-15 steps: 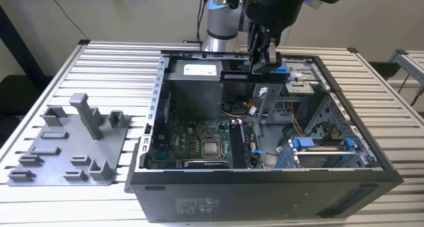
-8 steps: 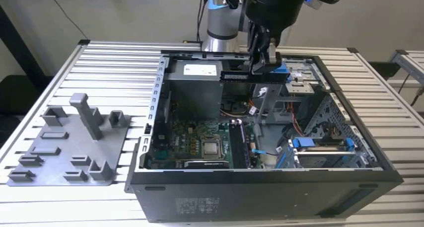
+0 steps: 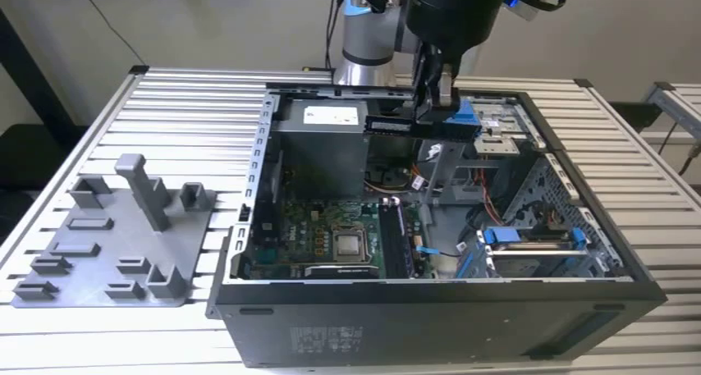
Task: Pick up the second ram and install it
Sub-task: 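Insert the second ram into the second slot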
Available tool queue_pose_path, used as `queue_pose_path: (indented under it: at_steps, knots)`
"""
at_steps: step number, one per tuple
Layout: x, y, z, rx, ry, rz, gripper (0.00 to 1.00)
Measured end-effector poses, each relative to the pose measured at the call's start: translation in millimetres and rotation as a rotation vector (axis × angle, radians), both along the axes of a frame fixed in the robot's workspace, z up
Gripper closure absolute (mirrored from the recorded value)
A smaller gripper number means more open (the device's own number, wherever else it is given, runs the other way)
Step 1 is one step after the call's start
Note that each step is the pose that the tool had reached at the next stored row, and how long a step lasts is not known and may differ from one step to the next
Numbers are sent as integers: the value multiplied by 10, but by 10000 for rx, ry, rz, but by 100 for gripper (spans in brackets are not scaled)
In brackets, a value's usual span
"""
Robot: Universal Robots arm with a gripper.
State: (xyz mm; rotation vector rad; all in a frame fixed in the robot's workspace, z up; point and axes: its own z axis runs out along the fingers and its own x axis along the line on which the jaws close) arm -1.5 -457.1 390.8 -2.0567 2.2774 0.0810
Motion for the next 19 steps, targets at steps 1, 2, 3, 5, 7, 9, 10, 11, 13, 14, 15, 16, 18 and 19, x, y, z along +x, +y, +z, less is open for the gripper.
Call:
queue_pose_path:
  at_steps: [1,2,3,5,7,9,10,11,13,14,15,16,18,19]
  knots:
    - [0,0,-1,1,0,-165,86]
    - [0,0,-2,1,0,-335,86]
    - [0,0,-3,1,0,-501,86]
    - [0,0,-6,2,0,-835,86]
    - [0,0,-7,0,0,-1174,86]
    - [0,0,-9,1,0,-1518,86]
    - [0,0,-10,1,-1,-1680,86]
    - [0,0,-11,0,0,-1835,86]
    - [0,0,-12,0,0,-2143,86]
    - [0,0,-14,1,0,-2293,86]
    - [0,0,-14,1,0,-2441,86]
    - [0,0,-15,1,0,-2579,86]
    - [0,0,-17,1,0,-2849,86]
    - [0,0,-17,0,0,-2980,86]
